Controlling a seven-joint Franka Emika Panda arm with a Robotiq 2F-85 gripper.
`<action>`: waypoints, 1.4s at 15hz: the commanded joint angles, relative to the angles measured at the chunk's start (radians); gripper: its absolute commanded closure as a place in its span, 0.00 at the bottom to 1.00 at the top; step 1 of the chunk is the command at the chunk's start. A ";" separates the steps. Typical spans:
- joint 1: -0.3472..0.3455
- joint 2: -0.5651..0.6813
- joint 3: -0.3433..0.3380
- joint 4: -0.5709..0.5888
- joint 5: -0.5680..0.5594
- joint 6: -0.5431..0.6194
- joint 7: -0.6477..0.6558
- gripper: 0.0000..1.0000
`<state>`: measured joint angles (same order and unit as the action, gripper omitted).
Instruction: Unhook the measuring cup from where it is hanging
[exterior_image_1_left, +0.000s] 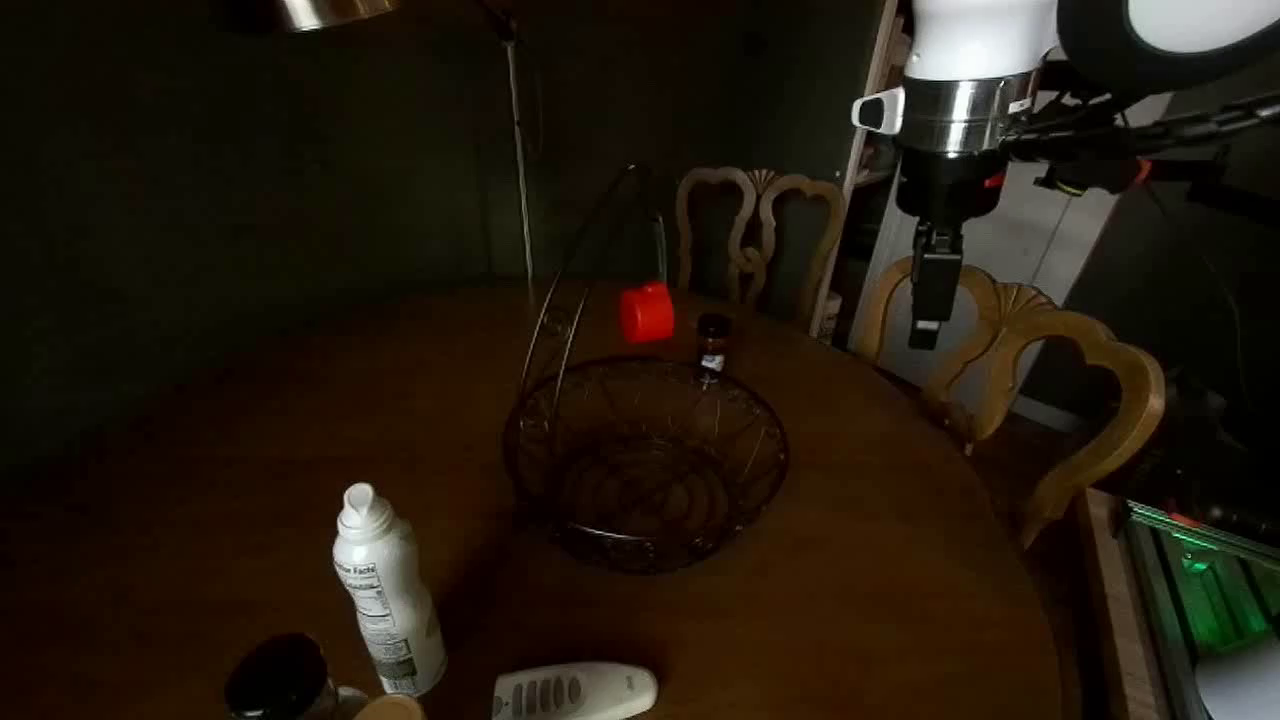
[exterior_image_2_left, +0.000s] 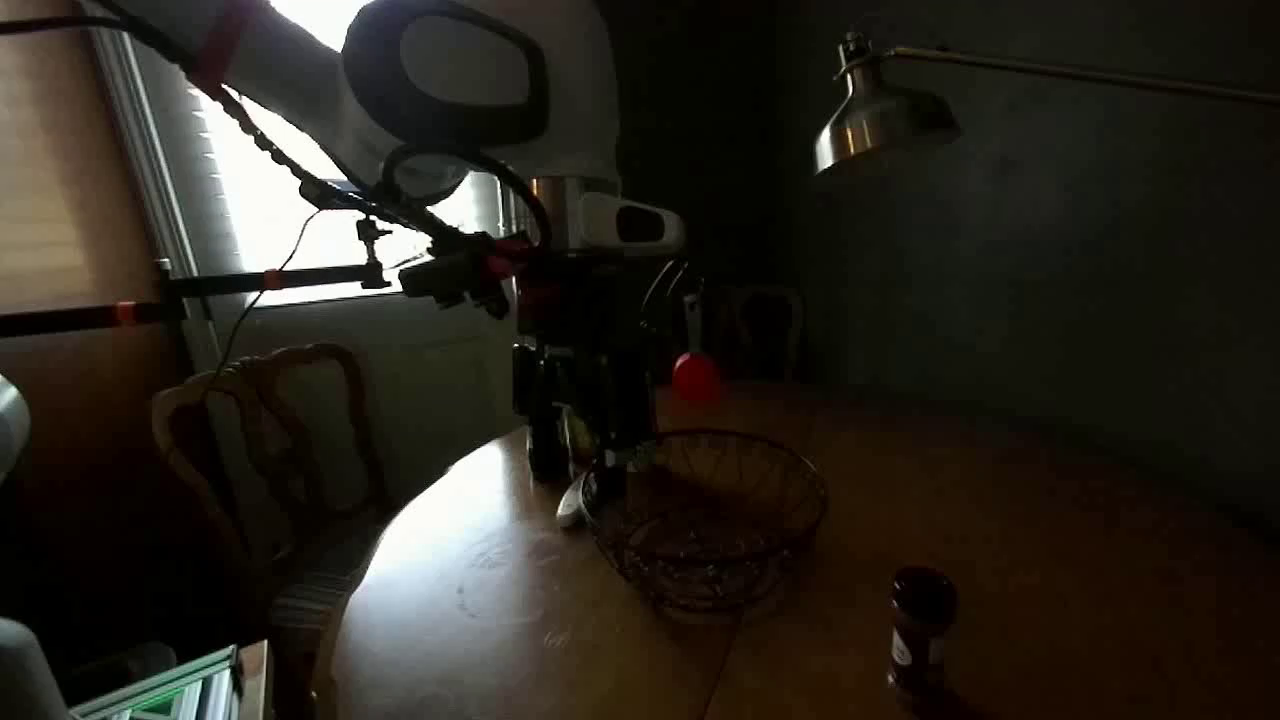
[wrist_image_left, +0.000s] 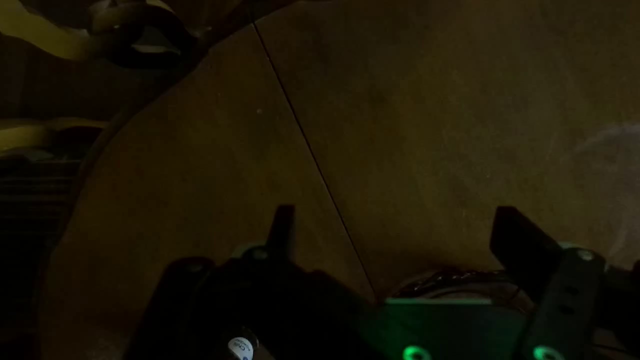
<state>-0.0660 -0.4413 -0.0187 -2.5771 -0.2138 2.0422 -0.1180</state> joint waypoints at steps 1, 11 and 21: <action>0.009 0.000 -0.008 0.001 -0.003 -0.002 0.003 0.00; 0.077 0.002 -0.065 0.071 0.053 0.160 -0.244 0.00; 0.255 0.105 -0.158 0.245 0.286 0.322 -0.785 0.00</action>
<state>0.1272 -0.3979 -0.1307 -2.3830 -0.0287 2.3395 -0.7320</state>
